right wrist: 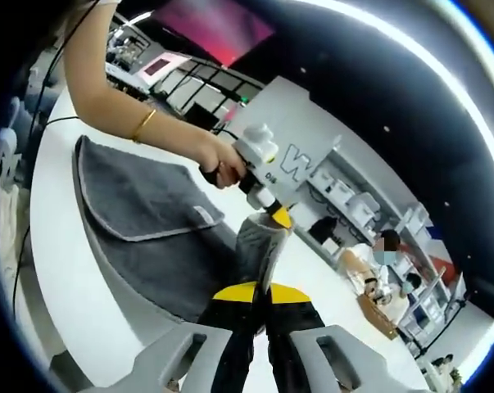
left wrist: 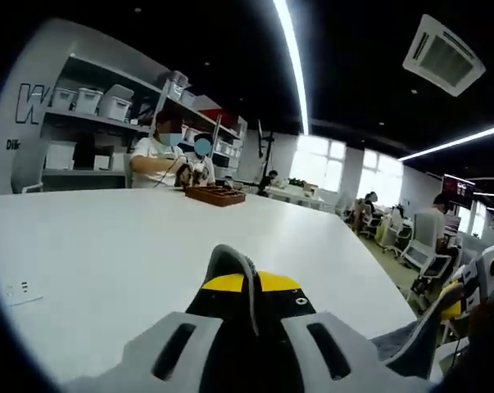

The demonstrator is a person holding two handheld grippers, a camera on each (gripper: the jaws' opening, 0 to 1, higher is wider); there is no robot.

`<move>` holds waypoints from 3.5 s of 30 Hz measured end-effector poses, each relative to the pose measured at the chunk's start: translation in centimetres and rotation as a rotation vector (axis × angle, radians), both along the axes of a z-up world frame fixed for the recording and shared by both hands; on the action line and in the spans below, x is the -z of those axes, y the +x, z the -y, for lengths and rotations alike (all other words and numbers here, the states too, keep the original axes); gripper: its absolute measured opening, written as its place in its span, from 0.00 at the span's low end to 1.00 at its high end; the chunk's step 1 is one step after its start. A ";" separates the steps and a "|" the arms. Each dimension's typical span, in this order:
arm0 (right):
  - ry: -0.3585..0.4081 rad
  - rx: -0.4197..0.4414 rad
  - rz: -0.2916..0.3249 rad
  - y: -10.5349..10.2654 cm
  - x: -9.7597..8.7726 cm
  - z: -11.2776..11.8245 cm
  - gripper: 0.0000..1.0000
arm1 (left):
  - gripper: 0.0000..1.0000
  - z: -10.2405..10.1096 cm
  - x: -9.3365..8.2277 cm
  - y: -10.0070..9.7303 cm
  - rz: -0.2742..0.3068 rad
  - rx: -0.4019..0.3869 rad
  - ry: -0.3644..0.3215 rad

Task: Open the folded towel by lifting each exposed corner and separating the folded layers until the towel lies flat within the target outline without major curled edges

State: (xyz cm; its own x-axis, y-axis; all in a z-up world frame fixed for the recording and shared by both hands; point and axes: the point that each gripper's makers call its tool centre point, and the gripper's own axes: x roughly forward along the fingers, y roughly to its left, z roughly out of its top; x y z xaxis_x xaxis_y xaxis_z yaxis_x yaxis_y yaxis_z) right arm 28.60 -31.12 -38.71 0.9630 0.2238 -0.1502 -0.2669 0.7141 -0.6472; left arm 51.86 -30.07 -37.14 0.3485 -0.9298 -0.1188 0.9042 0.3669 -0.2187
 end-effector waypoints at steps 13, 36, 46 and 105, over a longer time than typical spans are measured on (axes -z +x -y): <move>0.033 0.010 -0.035 0.1 1.6 1.2 0.00 | 0.02 1.8 1.5 -0.3 -0.009 0.023 0.017; 0.065 0.014 -0.068 0.6 2.8 2.7 0.00 | 0.03 4.4 2.2 0.5 -0.026 0.021 0.035; 0.146 0.036 -0.094 0.9 3.7 3.8 0.00 | 0.03 6.2 3.4 0.7 -0.038 0.041 0.071; 0.398 0.230 -0.081 -1.6 5.1 8.6 0.02 | 0.10 10.6 6.5 -1.0 -0.218 -0.014 0.035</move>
